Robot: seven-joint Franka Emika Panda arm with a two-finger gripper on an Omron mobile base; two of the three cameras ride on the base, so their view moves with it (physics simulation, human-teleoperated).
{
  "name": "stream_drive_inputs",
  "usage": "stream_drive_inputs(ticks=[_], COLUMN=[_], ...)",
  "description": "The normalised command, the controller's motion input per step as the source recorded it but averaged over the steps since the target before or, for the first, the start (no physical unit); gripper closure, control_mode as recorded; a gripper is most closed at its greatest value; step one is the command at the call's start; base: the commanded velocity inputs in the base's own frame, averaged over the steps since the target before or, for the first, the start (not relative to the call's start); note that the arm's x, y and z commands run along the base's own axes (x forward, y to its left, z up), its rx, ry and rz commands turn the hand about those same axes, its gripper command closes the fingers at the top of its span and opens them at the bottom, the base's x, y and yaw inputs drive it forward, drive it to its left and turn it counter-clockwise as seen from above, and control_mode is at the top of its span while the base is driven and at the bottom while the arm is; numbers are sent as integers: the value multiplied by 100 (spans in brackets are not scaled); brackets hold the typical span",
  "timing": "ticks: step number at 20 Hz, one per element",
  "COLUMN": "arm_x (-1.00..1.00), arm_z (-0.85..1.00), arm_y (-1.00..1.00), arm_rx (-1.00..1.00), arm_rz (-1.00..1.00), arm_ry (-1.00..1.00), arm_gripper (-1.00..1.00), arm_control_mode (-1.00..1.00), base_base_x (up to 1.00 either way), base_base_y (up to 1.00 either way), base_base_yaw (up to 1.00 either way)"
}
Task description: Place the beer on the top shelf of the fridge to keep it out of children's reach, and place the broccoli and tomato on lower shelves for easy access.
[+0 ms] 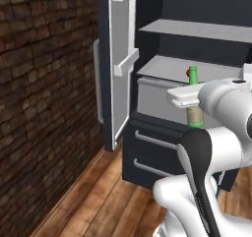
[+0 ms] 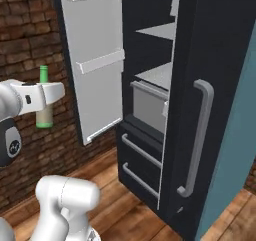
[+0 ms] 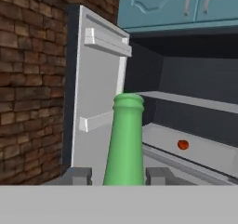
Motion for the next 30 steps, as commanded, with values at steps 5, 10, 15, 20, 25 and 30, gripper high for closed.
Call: stream_drive_inputs(ticks=[5,10,15,20,25,30], arm_x=[0,0,0,0,0,0], arm_z=[0,0,0,0,0,0], arm_y=[0,0,0,0,0,0], arm_rx=[0,0,0,0,0,0], arm_rz=[0,0,0,0,0,0], arm_ry=[0,0,0,0,0,0], arm_gripper=[100,100,100,100,100,100], arm_control_mode=[100,100,100,100,100,100], base_base_x=[41,43,44,44,43,37], base_base_y=[38,41,40,30,25,25], base_base_yaw=[-44,-43,-42,-41,-39,-35])
